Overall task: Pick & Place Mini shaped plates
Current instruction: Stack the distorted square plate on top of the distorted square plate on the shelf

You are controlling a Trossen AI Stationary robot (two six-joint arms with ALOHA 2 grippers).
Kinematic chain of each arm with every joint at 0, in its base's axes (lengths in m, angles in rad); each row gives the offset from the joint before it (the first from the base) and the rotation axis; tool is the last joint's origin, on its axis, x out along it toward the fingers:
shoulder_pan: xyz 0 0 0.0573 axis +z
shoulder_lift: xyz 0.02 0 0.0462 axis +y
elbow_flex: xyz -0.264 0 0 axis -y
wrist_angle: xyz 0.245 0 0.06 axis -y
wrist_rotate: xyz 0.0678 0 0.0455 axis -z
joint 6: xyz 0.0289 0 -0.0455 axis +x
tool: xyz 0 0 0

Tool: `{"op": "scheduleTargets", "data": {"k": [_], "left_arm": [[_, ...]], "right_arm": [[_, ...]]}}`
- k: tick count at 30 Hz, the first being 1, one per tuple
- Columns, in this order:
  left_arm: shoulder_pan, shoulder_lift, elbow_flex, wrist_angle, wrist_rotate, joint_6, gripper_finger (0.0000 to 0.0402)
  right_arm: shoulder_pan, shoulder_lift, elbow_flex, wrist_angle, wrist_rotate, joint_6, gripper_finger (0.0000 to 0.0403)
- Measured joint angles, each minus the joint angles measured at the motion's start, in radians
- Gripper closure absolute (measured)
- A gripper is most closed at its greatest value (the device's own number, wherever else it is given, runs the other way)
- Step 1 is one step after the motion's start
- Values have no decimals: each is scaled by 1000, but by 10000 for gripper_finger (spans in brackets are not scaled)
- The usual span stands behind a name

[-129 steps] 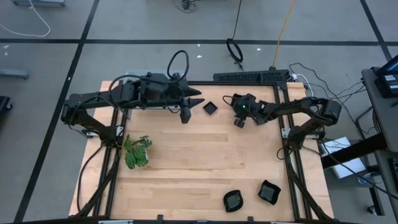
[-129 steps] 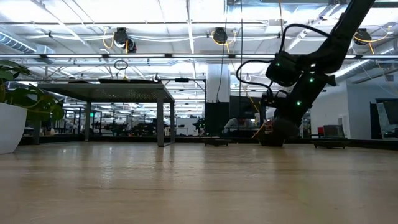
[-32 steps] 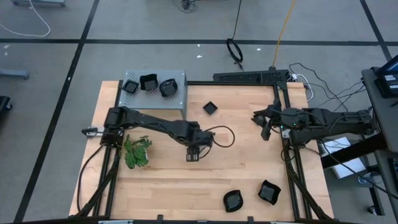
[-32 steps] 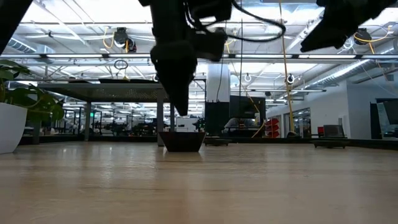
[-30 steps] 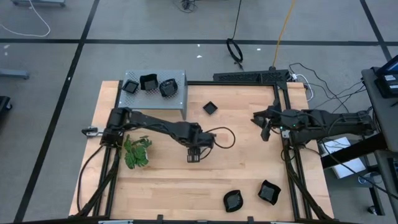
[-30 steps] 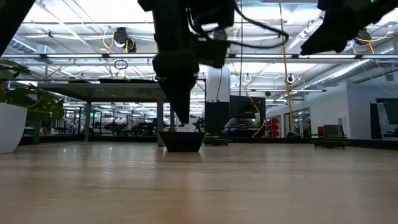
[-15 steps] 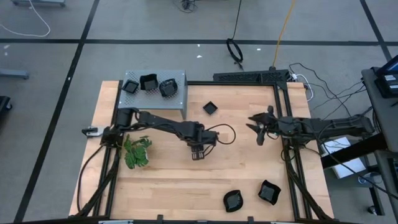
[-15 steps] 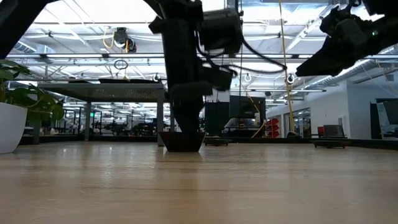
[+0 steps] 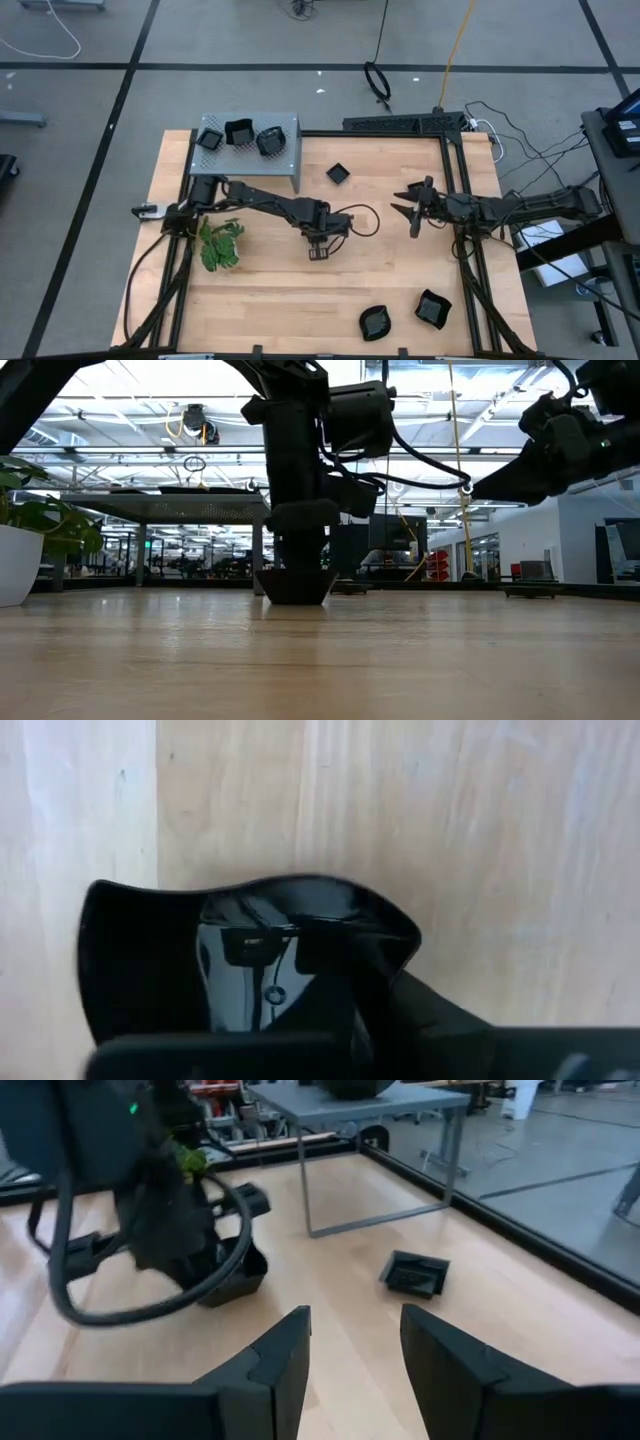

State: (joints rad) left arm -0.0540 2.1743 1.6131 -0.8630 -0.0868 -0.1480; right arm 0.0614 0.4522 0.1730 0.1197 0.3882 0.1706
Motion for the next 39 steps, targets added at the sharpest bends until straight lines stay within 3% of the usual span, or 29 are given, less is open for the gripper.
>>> {"op": "scheduleTargets", "data": {"k": [7,14,24,27,30,36,39], "left_arm": [[-3,-45,-1,-18,14,14,397],[-5,-212,-1,-26,-19,4,398],[22,-584,0,-74,-329,120,397],[66,-679,0,-147,-424,183,389],[140,-754,1,-255,-445,238,387],[356,-823,1,-474,-329,359,392],[457,-820,1,-502,-284,466,386]], "right_arm": [[0,0,-36,49,-51,0,257],[0,0,-36,58,-52,0,258],[-1,1,-36,57,-52,0,260],[-1,2,-36,56,-51,0,259],[-1,2,-36,56,-51,0,257],[-1,2,-36,56,-50,0,261],[-1,3,-36,56,-50,0,260]]}}
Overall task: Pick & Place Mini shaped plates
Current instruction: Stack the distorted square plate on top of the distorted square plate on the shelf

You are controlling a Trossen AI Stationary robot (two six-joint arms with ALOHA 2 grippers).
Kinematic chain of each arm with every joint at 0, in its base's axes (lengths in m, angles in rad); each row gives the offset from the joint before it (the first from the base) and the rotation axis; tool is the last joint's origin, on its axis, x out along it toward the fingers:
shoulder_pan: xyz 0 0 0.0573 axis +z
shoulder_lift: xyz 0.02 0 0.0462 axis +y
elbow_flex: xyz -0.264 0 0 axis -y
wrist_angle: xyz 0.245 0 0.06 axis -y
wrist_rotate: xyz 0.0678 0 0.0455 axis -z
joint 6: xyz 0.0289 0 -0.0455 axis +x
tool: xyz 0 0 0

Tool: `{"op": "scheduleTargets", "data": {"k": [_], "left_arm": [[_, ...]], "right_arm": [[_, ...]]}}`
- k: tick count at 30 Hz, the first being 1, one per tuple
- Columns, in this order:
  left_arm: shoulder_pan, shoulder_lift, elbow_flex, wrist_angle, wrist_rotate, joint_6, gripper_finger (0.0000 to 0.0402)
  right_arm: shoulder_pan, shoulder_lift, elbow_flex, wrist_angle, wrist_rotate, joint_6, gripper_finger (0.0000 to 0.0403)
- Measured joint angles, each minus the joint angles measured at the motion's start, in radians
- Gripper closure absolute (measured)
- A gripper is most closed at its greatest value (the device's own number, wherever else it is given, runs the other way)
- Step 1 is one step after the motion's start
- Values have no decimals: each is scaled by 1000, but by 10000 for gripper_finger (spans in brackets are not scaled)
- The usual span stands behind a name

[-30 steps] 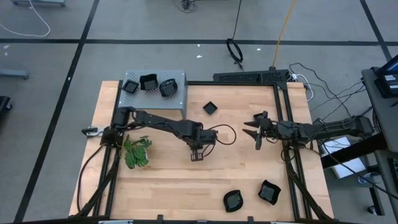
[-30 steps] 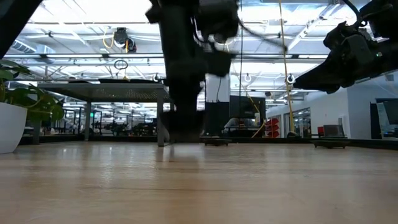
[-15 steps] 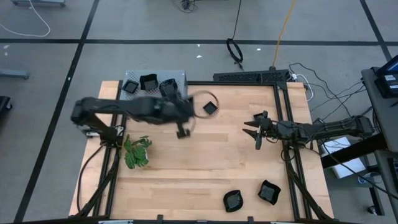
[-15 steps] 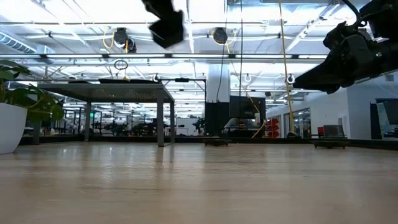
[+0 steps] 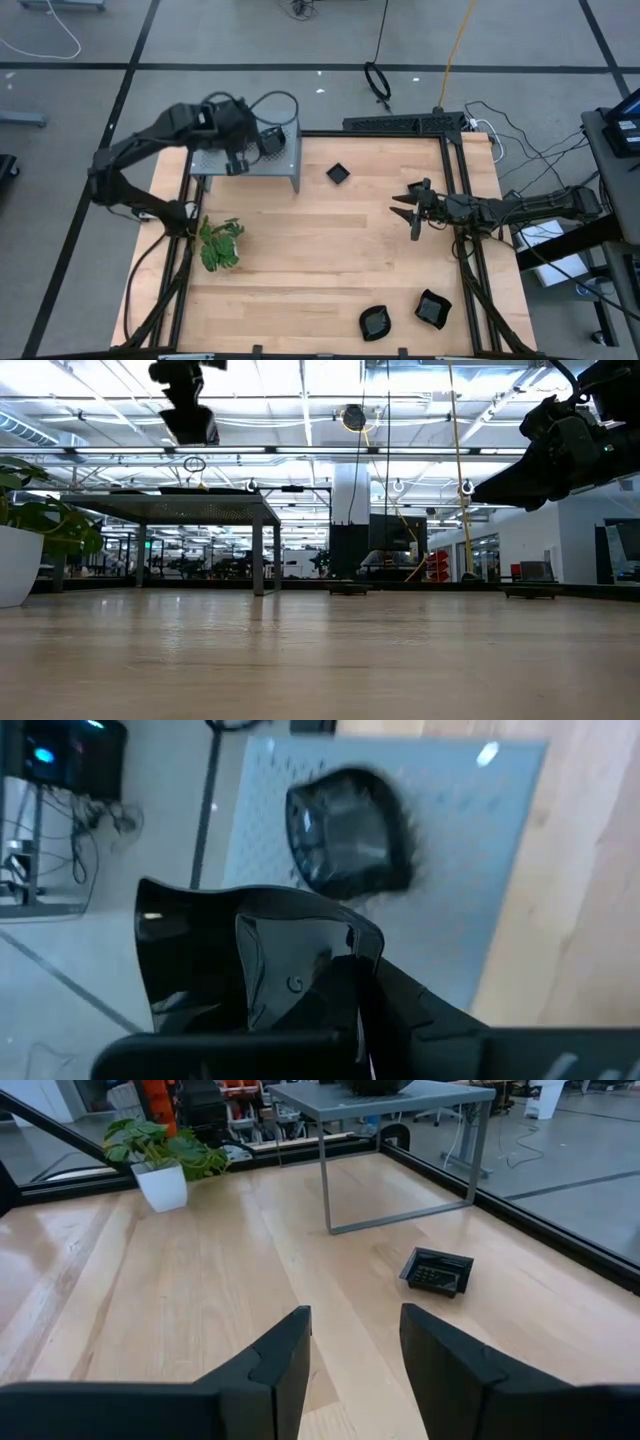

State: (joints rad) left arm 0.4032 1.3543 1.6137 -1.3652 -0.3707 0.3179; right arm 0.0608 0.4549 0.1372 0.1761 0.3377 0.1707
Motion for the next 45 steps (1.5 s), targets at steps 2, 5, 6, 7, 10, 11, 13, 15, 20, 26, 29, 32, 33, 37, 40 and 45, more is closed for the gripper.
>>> {"op": "scheduleTargets", "data": {"k": [2,5,6,7,10,11,13,15,20,26,29,32,33,37,40,45], "left_arm": [[66,9,0,4,32,84,391],[166,34,0,15,94,162,397],[198,42,-1,20,109,176,395],[224,50,-1,31,117,191,393],[297,77,-1,58,150,244,388],[317,88,-1,62,171,260,389],[346,112,-1,65,222,281,396],[369,137,-1,65,267,283,397],[378,187,-1,80,275,287,388],[377,225,-1,31,270,286,395],[377,230,-1,7,249,296,382],[373,230,-1,6,211,305,376],[373,230,-1,7,210,300,376],[373,230,-1,6,209,239,382],[367,230,-1,5,205,203,375],[346,214,-1,0,161,192,331]], "right_arm": [[0,0,0,0,0,0,258],[0,0,0,0,0,0,257],[0,0,0,0,0,0,258],[0,0,0,0,0,0,259],[0,0,0,0,0,0,261],[0,0,0,0,0,0,261],[0,0,0,0,0,0,260],[0,0,0,0,0,0,258],[0,0,0,0,0,0,258],[0,0,0,-1,0,0,258],[0,0,1,-1,0,0,257],[0,0,1,0,0,0,259],[0,0,1,0,0,0,259],[0,0,1,-1,0,0,257],[0,0,1,0,0,0,258],[0,0,1,-1,0,0,258]]}}
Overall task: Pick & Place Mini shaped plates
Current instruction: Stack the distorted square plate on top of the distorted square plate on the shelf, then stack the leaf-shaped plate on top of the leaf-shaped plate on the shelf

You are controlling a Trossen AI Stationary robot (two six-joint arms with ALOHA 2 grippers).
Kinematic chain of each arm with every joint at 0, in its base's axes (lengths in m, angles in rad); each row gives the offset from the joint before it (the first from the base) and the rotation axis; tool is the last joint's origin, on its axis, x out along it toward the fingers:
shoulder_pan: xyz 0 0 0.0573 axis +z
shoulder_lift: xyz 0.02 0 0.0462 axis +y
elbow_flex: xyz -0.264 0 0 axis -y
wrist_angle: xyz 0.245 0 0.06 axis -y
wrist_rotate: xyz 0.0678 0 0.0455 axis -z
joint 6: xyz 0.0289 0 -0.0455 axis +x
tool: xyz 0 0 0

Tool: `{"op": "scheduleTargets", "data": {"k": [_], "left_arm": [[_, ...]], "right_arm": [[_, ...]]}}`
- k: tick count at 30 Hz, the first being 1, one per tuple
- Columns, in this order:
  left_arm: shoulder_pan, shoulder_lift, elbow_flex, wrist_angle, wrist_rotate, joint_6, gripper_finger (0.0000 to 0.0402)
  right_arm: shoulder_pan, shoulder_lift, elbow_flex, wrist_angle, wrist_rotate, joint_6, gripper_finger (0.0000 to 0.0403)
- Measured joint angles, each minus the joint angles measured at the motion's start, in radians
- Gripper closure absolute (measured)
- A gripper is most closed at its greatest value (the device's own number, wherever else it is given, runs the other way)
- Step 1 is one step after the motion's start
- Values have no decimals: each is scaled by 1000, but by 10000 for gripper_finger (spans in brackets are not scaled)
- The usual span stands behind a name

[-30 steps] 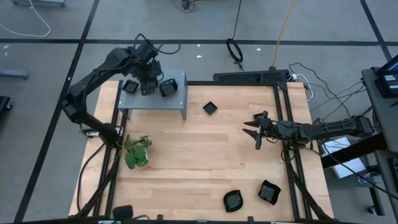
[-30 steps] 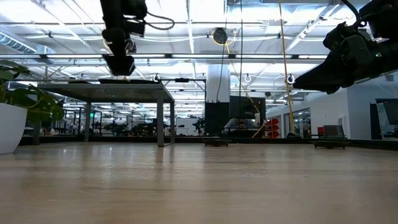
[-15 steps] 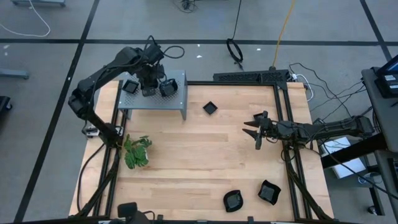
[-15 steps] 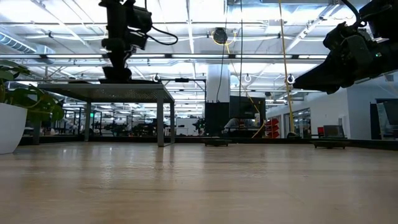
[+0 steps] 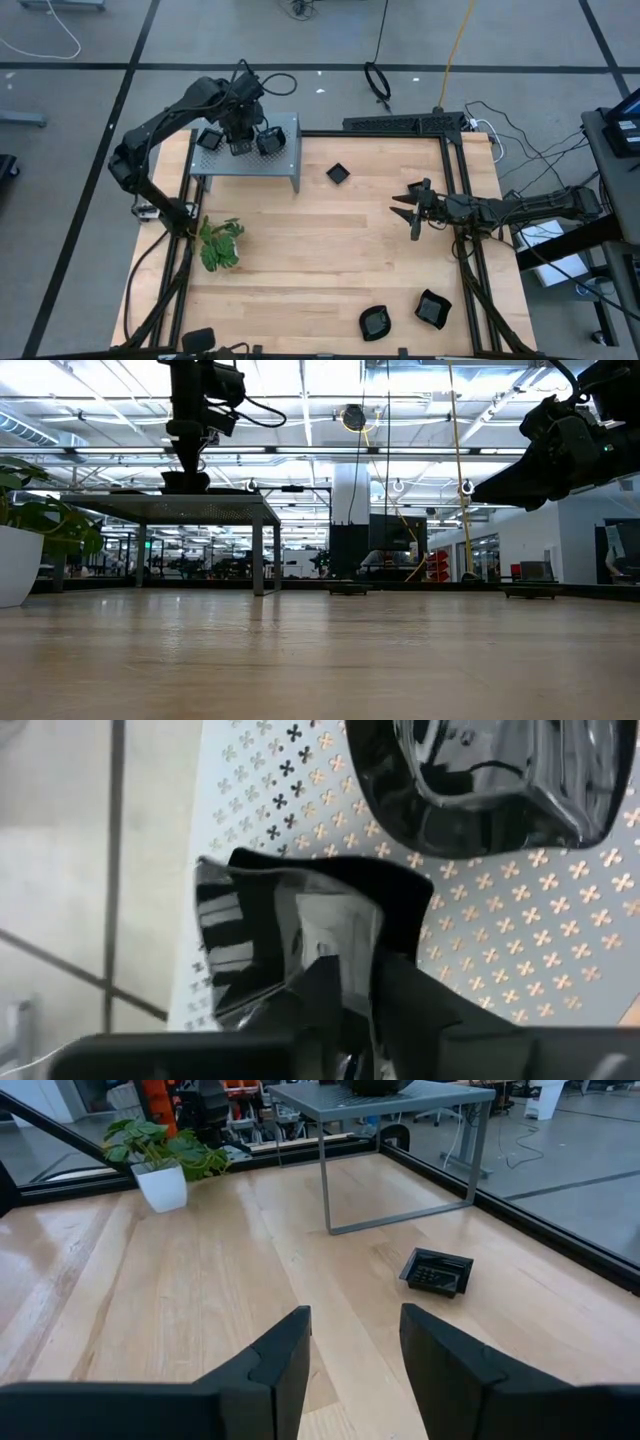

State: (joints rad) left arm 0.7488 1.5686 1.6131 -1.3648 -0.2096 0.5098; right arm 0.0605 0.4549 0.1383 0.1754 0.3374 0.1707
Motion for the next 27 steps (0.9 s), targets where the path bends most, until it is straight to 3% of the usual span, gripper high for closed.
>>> {"op": "scheduleTargets", "data": {"k": [7,13,20,27], "left_arm": [[-56,-38,0,4,-124,8,257],[-136,-85,0,16,-195,-6,232],[-258,-139,0,142,-175,-100,231],[-388,-145,0,342,-17,-343,231]], "right_arm": [[0,0,0,0,0,0,259],[0,0,0,0,0,0,257],[0,0,0,0,0,0,261],[0,0,0,0,0,0,257]]}}
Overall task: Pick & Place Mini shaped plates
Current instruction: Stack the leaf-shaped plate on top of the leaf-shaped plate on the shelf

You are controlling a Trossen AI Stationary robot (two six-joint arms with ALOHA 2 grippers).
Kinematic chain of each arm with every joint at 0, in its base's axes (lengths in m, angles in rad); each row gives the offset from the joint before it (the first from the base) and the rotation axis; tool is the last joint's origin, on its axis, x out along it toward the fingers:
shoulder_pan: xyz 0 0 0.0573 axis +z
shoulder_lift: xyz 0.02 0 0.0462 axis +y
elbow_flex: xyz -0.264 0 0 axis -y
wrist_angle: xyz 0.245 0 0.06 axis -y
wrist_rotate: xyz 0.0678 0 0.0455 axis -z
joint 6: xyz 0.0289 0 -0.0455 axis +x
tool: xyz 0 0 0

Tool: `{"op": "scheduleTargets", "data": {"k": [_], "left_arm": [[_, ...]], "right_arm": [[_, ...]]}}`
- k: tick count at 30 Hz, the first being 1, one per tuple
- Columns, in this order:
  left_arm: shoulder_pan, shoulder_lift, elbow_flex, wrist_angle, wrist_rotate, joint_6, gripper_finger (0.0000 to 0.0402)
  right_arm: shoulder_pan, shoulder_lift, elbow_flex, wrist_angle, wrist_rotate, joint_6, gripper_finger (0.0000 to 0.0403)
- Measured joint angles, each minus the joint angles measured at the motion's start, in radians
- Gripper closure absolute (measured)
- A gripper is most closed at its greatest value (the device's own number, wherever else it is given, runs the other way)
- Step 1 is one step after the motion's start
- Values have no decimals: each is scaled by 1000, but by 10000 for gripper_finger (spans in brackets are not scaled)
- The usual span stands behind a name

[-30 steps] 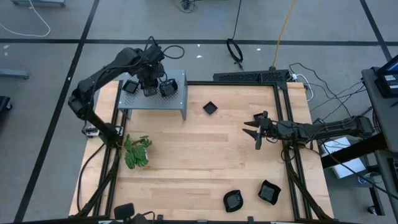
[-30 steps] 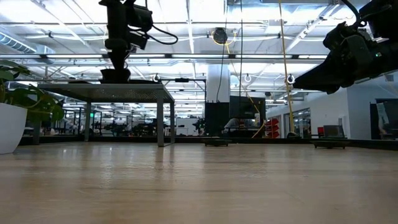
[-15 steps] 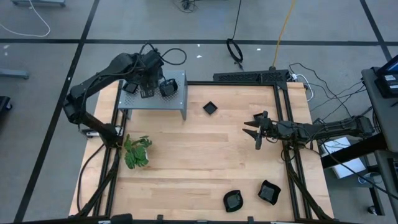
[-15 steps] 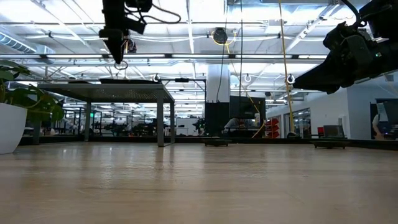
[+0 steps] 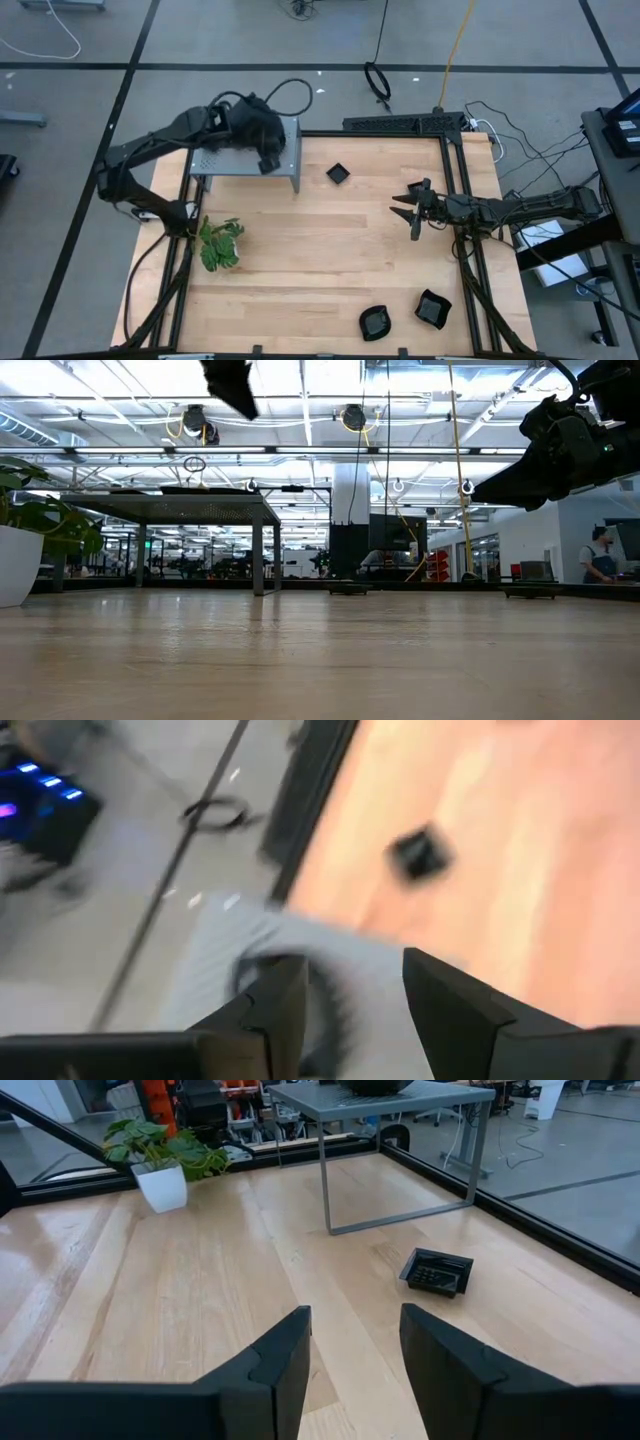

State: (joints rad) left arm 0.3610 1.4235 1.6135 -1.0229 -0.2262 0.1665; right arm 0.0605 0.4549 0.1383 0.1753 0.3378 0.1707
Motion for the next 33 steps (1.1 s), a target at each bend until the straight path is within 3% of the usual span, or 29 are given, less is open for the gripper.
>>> {"op": "scheduleTargets", "data": {"k": [6,17,27,33], "left_arm": [[-114,12,0,174,149,-162,231],[-319,10,0,538,158,-345,231],[-458,25,0,556,154,-486,231],[-524,68,0,559,147,-490,231]], "right_arm": [[0,0,0,0,0,0,259],[0,0,0,0,0,0,259],[0,0,0,90,-2,6,258],[0,0,0,198,-3,190,258]]}}
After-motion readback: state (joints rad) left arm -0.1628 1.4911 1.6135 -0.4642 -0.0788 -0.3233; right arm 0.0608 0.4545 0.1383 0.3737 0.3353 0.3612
